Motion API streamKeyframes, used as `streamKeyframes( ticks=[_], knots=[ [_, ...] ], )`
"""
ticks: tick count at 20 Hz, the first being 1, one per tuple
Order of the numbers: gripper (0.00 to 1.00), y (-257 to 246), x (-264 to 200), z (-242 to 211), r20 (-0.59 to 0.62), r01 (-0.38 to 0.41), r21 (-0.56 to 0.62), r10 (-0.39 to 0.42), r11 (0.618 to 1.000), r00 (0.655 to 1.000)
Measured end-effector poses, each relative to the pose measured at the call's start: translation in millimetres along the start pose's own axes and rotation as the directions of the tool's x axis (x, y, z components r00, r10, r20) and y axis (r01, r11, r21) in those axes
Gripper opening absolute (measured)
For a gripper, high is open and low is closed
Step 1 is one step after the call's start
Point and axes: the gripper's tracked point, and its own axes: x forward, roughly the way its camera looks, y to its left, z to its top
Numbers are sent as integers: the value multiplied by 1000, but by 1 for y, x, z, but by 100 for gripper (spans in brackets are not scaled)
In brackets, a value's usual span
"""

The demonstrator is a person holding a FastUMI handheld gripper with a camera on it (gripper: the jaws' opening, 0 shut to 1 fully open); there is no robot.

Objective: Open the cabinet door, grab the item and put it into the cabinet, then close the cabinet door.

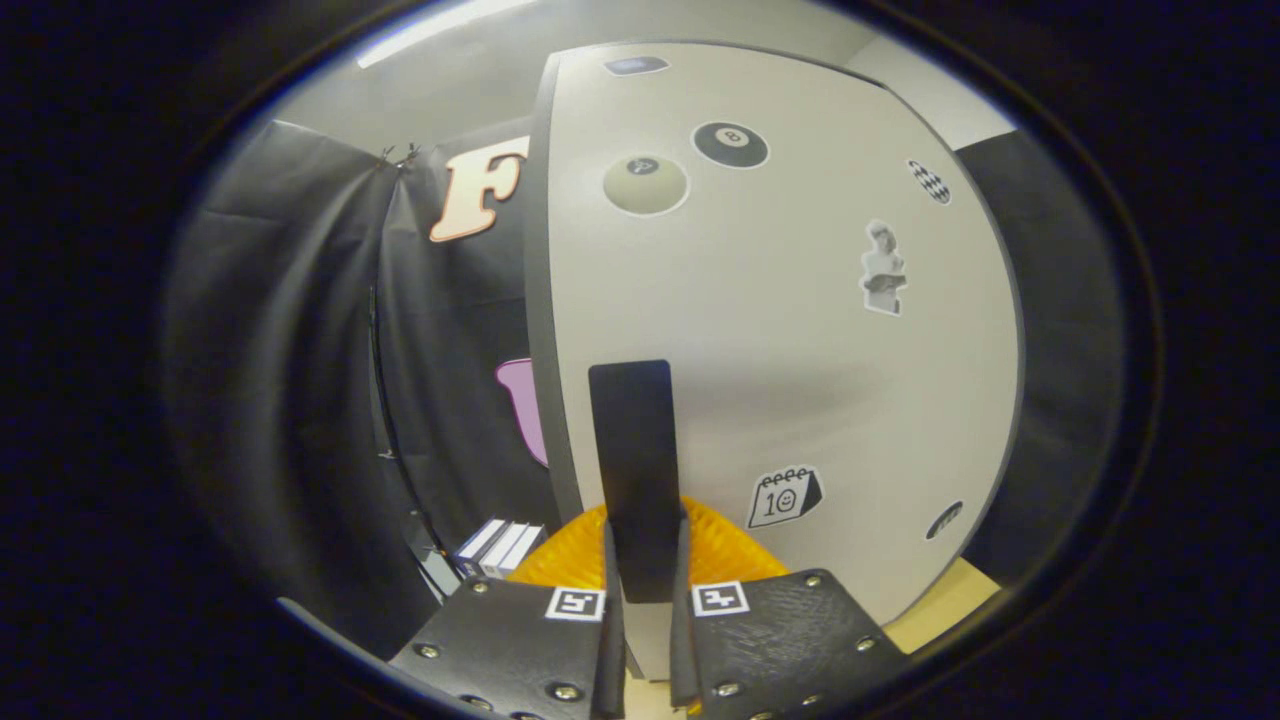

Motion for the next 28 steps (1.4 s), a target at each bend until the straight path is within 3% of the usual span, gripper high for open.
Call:
streamKeyframes(
  ticks=[16,28],
  knots=[
    [17,-40,-121,16,-10,68,61,-68,996,998],
    [16,-114,-191,20,-17,218,85,-217,972,976]
  ],
)
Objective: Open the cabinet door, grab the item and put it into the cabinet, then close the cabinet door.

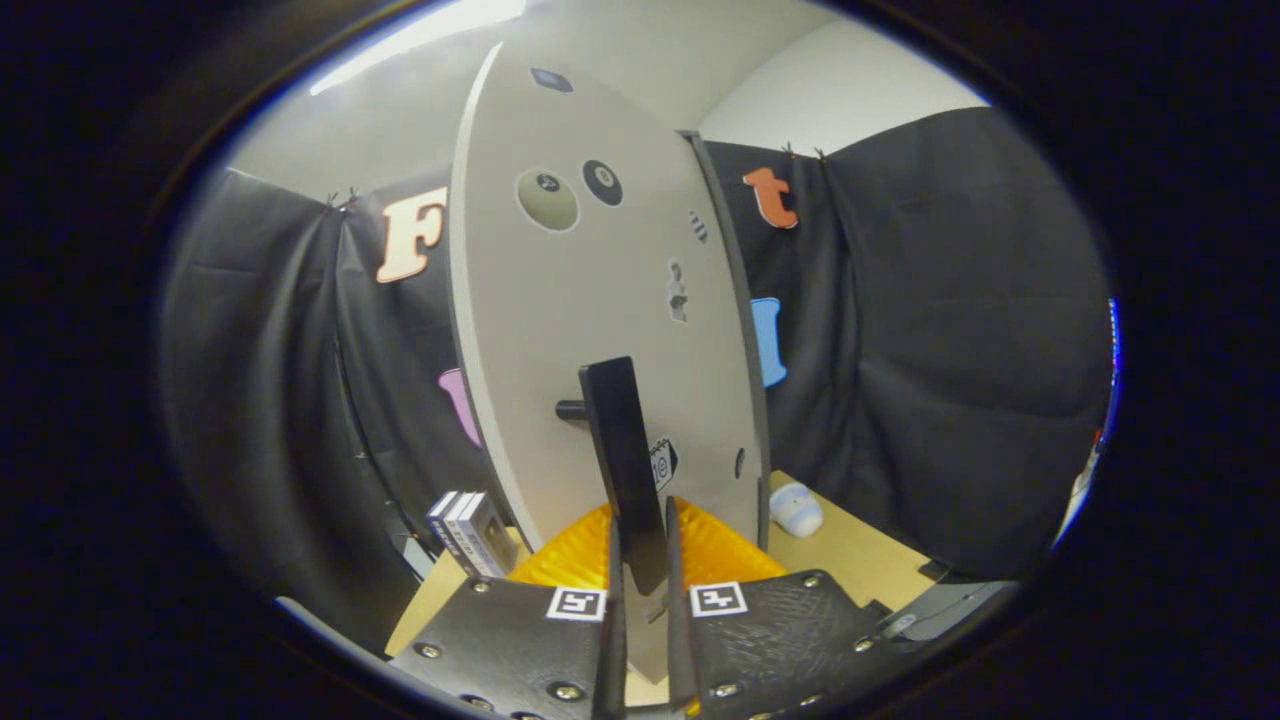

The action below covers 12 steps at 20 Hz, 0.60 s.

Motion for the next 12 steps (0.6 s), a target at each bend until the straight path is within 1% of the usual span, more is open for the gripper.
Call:
streamKeyframes(
  ticks=[5,6,7,9,12],
  knots=[
    [16,-44,-9,7,17,89,-9,-89,996,996],
    [16,-52,-10,9,21,88,-10,-87,996,996],
    [12,-59,-17,13,27,97,2,-97,995,995],
    [4,-80,-17,16,29,88,35,-89,996,996],
    [4,-100,-15,18,44,74,1,-74,997,996]
  ],
)
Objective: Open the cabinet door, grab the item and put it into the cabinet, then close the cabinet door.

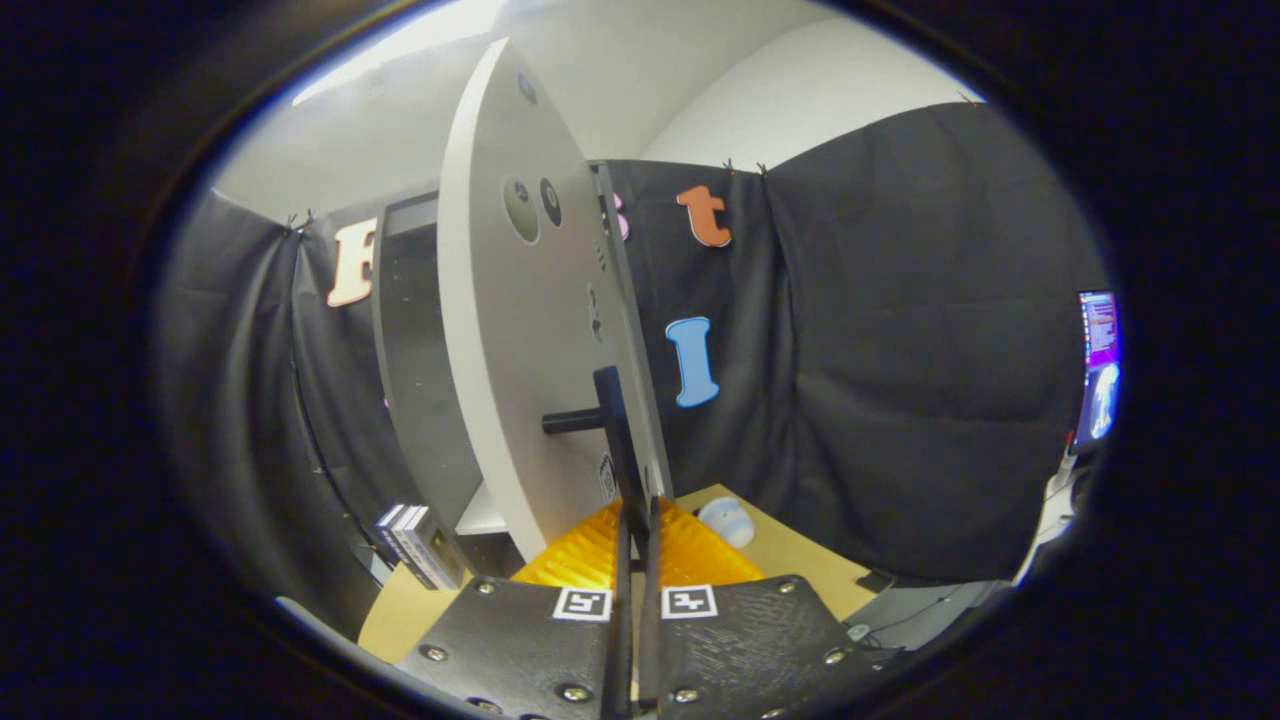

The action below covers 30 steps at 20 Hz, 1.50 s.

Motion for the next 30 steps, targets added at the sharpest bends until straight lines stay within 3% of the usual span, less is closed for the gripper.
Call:
streamKeyframes(
  ticks=[4,15,20,23,28,30],
  knots=[
    [8,-43,5,5,-13,-2,-42,1,999,1000],
    [8,-108,25,14,-40,-143,-31,142,989,989],
    [8,-109,27,17,-42,-175,-36,173,984,984],
    [8,-110,19,15,-36,-140,-46,138,989,990],
    [8,-98,-26,24,21,-115,-13,116,993,993],
    [8,-74,-41,16,18,-149,-10,149,989,989]
  ],
)
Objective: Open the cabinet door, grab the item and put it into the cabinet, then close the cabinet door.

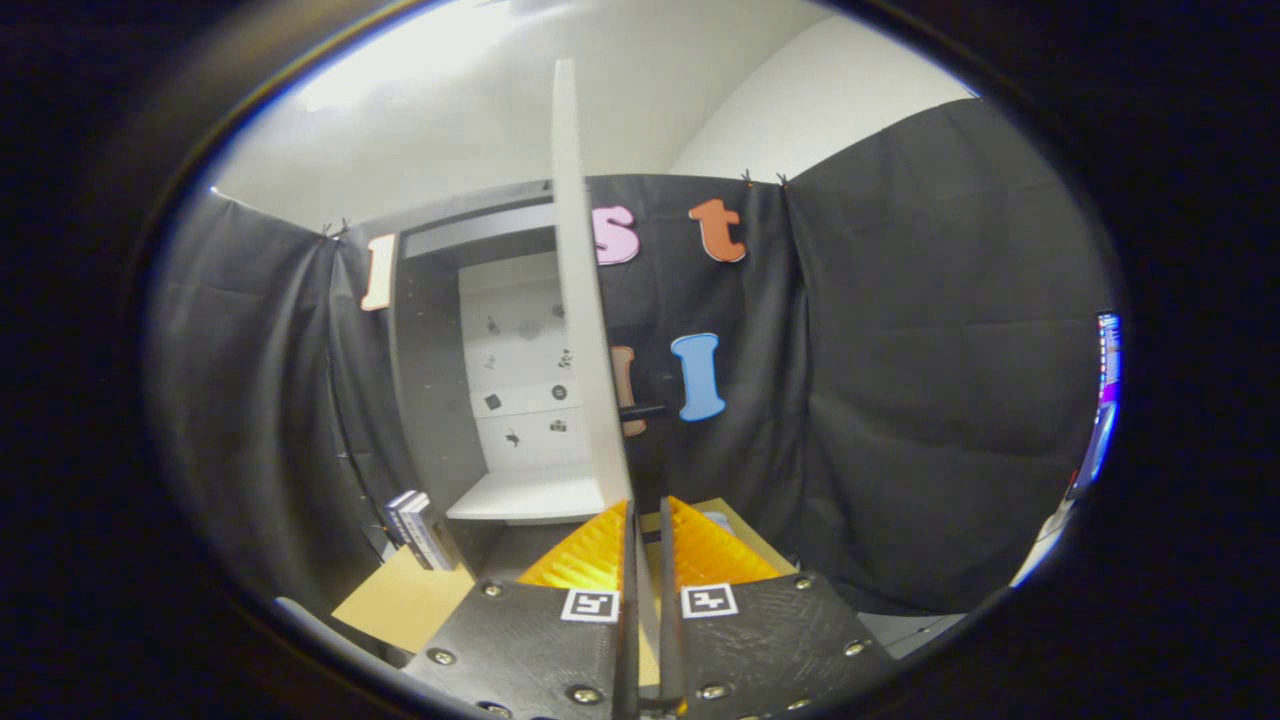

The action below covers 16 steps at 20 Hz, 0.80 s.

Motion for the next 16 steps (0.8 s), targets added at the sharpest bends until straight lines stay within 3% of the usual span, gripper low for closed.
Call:
streamKeyframes(
  ticks=[4,6,9,14,16],
  knots=[
    [8,42,-1,-26,-43,-23,-52,21,998,999],
    [15,68,4,-38,-43,-30,-42,28,999,999],
    [50,96,21,-60,-36,-49,-49,47,998,998],
    [94,154,55,-126,-129,-120,-76,109,990,986],
    [94,170,68,-156,-169,-135,-67,123,989,978]
  ],
)
